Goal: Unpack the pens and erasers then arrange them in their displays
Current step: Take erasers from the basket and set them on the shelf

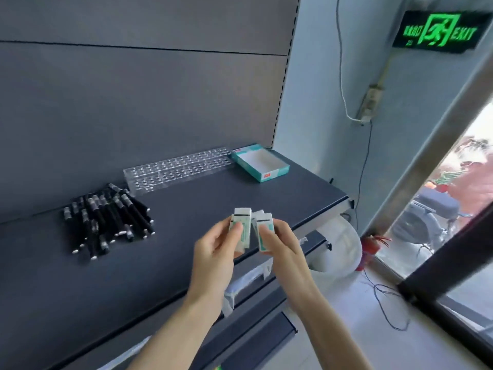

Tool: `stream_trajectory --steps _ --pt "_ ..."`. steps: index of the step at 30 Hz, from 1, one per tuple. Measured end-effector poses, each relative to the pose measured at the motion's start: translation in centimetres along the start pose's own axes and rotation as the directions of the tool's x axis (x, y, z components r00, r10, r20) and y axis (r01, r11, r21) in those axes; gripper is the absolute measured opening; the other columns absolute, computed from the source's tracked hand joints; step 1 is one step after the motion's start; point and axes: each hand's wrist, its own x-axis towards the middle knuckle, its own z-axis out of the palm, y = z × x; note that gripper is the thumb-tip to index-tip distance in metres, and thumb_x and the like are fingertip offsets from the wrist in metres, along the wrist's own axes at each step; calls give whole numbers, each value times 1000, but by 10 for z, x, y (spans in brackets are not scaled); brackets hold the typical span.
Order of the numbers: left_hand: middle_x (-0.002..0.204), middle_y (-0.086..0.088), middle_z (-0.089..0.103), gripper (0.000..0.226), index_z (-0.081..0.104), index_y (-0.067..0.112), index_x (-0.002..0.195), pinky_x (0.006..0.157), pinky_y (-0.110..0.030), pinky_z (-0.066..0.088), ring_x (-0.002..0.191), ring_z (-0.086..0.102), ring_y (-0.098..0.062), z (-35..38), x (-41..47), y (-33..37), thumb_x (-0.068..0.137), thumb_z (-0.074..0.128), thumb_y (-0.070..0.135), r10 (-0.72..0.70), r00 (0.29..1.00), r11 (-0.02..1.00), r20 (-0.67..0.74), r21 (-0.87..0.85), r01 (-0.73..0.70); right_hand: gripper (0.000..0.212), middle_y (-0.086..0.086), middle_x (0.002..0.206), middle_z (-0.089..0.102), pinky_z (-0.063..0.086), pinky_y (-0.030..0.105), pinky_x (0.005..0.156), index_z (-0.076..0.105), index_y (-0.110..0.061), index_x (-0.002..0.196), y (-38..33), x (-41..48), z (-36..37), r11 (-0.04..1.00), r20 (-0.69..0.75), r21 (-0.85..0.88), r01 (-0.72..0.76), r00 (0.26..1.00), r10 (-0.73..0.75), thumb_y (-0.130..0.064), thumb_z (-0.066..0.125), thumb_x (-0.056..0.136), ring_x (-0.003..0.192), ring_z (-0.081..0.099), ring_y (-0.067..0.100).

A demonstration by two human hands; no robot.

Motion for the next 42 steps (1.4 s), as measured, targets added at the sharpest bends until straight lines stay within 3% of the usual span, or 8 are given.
stream_trajectory --steps 11,17,21,25,30,35,38,42 --pt "88 -7 72 12 67 6 99 68 -26 53 78 64 -15 119 145 -61 89 64 11 -182 968 978 -175 -138 159 15 -4 97 69 50 22 78 61 -15 105 13 162 -109 997 -60 -71 4 998 -8 -23 56 93 88 64 7" --pt "85 -3 74 8 69 11 92 67 -21 55 77 69 -10 160 201 -80 84 68 9 -150 966 987 -212 19 158 14 -5 89 72 53 36 83 65 -19 97 24 240 -152 977 -19 -213 -27 1000 23 -26 65 85 86 67 10" --pt "73 12 72 4 69 18 86 56 -5 44 66 65 5 175 227 -88 82 72 18 -18 953 966 -302 241 95 15 -3 87 72 52 46 84 66 -21 92 26 286 -172 947 78 -322 4 997 22 -31 67 82 85 67 16" --pt "66 29 65 16 64 25 71 52 -2 39 63 60 12 192 234 -89 83 70 33 69 923 880 -379 459 123 20 8 77 68 50 44 76 65 -13 80 29 319 -185 910 210 -409 71 977 18 -32 70 79 76 63 27" --pt "60 17 67 23 68 19 71 57 -13 46 61 63 2 213 235 -88 83 69 39 125 852 816 -509 541 204 19 -10 73 64 48 29 67 60 -23 78 33 340 -195 849 330 -502 167 944 10 -39 70 77 72 60 9" --pt "64 4 68 35 68 17 79 69 -39 51 71 64 -17 228 227 -88 88 59 50 175 818 722 -547 636 271 33 5 74 62 45 37 65 60 -9 70 34 343 -199 741 436 -574 350 896 -85 -39 62 82 77 54 24" --pt "81 4 61 32 70 18 89 74 -35 46 81 59 -19 233 227 -94 92 53 45 202 815 671 -543 683 288 32 5 76 60 39 31 64 58 -16 66 36 347 -201 688 476 -597 411 873 -109 -40 57 87 85 47 22" --pt "85 -1 60 21 67 16 96 75 -35 46 80 59 -20 232 224 -99 92 57 34 263 777 631 -572 711 311 21 -7 80 65 50 35 68 62 -22 89 37 343 -206 766 431 -532 360 894 -121 -42 58 87 78 58 15"
